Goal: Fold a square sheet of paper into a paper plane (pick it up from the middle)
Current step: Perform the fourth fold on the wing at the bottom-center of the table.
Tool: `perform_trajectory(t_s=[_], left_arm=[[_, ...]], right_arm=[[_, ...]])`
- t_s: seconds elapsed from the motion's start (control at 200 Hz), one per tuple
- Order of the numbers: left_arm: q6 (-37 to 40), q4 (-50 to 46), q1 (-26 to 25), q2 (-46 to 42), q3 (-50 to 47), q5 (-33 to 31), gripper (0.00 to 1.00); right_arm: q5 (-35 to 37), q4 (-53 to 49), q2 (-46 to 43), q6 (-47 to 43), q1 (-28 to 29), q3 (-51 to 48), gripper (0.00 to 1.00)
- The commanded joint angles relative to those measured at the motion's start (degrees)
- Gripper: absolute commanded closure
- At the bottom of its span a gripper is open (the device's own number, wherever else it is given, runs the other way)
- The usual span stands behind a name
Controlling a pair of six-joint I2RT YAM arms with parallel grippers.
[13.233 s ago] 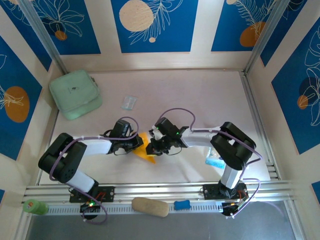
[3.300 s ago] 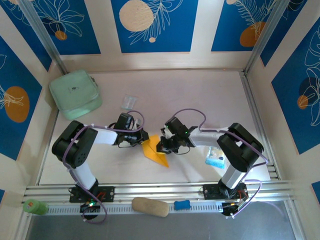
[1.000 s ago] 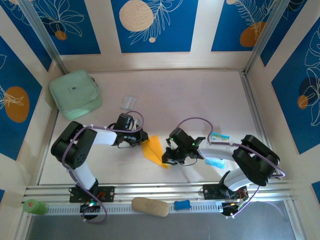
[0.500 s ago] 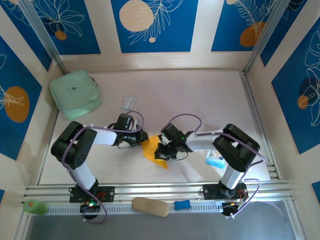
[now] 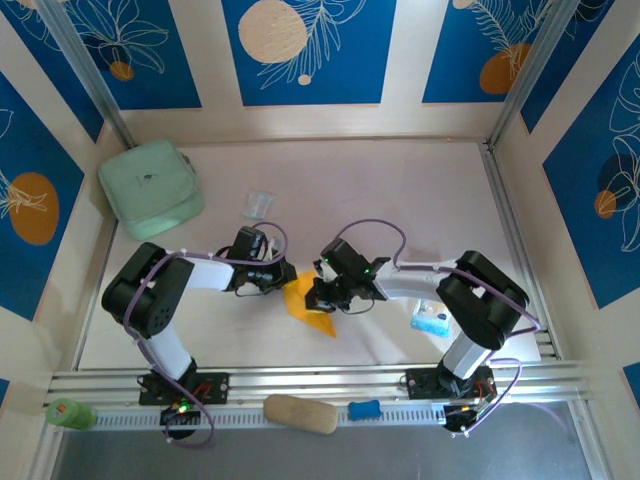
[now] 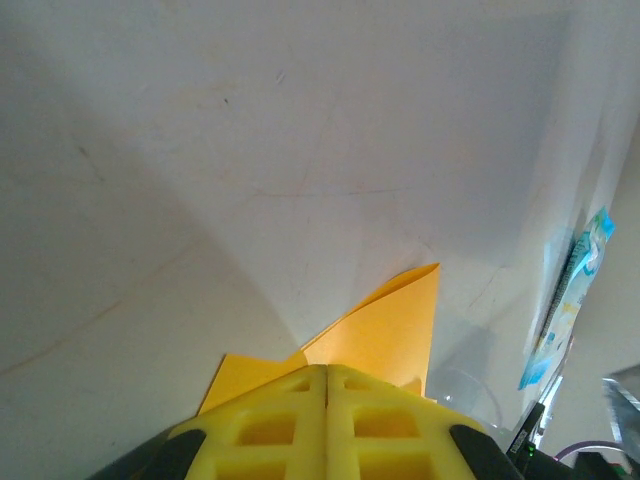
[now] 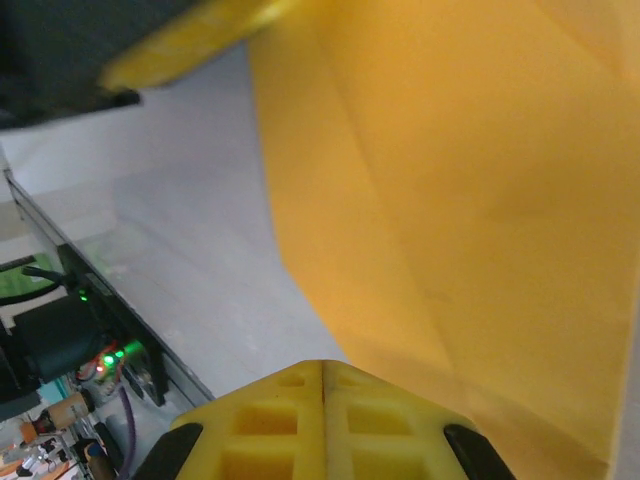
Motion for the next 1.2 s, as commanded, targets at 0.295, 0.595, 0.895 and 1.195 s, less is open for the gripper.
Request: perform_trajectory(t_s=[0.295,0.595,0.895,1.195], left_arm=[[0.8,-2.9,0.8,-0.3,-1.0,-2.1,1.0],[0.6,-2.4,1.0,0.5,-1.1,-2.0,1.0],[0.4,-2.1,1.1,0.7,-1.2,-1.9,1.0],[0.3,-2.3,1.2,0.2,-1.3,-2.0,1.0]], right_arm=[[0.2,-1.8,7.8,-1.9,-1.0,3.1,0.98],[0.2,-1.3,-1.6,0.4,0.6,-8.3,0.99],[1.9,-5.1,-14.2,4.2,0.7,-14.4,0.95],[2.4,-7.1,-16.1,8.7,0.2,-15.5,0.67]])
